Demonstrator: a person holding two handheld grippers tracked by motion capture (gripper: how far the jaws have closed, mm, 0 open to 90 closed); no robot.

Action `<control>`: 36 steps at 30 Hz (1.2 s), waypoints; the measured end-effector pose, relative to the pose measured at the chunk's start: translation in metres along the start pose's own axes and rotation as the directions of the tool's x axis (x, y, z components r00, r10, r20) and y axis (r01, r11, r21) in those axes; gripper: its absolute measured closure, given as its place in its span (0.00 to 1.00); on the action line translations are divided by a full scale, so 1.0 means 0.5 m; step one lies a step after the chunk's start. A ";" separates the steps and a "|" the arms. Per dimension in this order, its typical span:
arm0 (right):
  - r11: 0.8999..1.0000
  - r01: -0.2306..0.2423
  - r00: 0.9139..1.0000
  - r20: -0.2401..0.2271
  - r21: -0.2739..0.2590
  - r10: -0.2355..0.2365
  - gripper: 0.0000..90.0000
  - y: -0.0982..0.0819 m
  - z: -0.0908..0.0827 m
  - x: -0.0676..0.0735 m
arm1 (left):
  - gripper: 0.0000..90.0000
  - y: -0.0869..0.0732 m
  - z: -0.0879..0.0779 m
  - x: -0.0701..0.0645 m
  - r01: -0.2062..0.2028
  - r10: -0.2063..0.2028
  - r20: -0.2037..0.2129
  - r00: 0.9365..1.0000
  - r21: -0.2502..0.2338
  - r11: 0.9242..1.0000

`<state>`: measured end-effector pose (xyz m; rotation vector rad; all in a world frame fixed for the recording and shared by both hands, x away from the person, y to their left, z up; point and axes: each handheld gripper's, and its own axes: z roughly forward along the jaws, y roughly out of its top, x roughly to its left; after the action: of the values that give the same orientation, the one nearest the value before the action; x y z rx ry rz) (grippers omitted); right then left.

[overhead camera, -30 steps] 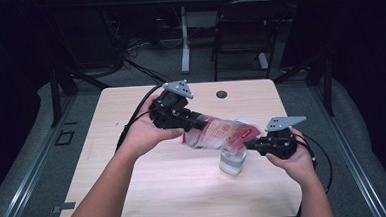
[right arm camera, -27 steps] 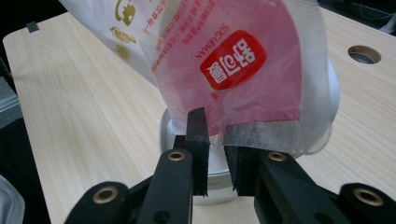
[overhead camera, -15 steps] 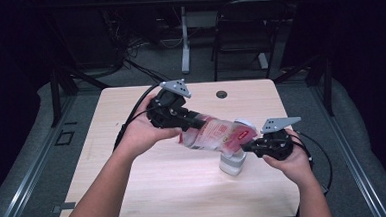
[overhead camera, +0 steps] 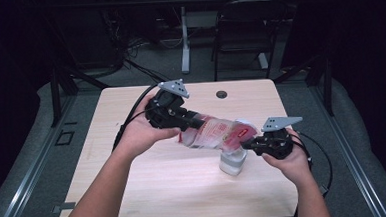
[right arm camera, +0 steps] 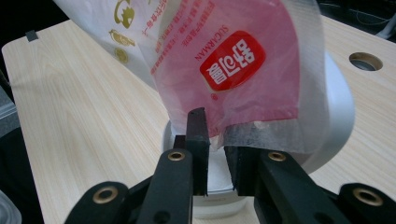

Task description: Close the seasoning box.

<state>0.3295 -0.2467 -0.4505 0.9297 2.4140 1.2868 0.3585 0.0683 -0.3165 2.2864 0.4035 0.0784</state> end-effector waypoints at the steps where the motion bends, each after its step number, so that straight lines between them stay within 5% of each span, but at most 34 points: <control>1: 1.000 0.003 1.000 0.003 0.004 -0.003 0.89 0.000 -0.002 -0.001 | 0.81 -0.001 0.001 0.001 0.002 -0.002 0.002 1.000 0.002 1.000; 36: 0.999 0.038 0.999 -0.014 -0.038 -0.038 0.89 0.017 -0.009 0.020 | 0.82 -0.092 0.002 0.037 0.089 -0.089 -0.005 0.996 -0.006 0.996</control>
<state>0.3232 -0.2394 -0.4402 0.8631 2.3979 1.3251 0.3641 0.1023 -0.3519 2.2595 0.5071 0.0406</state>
